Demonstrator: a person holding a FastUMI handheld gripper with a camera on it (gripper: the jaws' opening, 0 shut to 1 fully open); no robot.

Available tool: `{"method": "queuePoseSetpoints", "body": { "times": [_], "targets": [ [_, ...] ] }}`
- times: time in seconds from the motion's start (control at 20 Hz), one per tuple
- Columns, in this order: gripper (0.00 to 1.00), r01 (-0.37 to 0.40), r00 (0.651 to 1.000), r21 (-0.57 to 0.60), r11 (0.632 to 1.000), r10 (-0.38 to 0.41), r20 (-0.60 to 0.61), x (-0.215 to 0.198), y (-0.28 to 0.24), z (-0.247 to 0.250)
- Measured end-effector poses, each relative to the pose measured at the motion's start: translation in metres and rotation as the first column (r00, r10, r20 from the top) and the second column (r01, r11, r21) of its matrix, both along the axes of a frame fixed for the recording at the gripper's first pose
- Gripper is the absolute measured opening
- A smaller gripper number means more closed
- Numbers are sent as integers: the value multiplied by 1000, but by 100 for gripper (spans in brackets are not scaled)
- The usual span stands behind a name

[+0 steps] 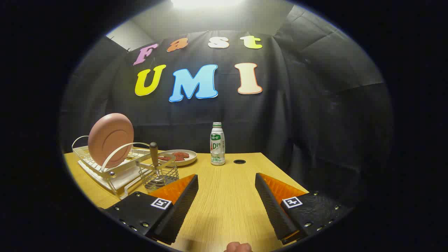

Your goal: Take the plate from the dish rack, then take the spoon from the basket and place it into the plate.

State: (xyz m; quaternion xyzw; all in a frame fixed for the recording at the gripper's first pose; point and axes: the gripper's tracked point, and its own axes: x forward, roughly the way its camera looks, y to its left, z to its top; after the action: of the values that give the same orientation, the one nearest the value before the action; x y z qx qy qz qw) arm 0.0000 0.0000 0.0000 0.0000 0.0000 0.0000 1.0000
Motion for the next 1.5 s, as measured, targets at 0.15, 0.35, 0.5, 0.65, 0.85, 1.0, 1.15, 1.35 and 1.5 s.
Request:
{"method": "queuePoseSetpoints", "body": {
  "times": [0.15,0.35,0.5,0.65,0.85,1.0,1.15,1.35,1.5],
  "targets": [
    [99,16,1000,22,1000,-16,11,23,7,23],
    [99,16,1000,-49,999,-16,8,24,15,69],
    [99,38,999,-69,997,-36,32,14,22,122],
    [99,39,999,-64,997,-38,24,0,41,168],
    [99,25,999,-68,997,-22,46,-19,76,235],
    [99,45,999,-52,998,-43,31,-28,97,265],
    [99,42,998,-50,998,-40,44,-34,118,287],
    [99,8,1000,-54,999,-7,15,-29,147,293],
    [99,-49,995,-66,997,43,-85,-18,176,279]
  ]
}}
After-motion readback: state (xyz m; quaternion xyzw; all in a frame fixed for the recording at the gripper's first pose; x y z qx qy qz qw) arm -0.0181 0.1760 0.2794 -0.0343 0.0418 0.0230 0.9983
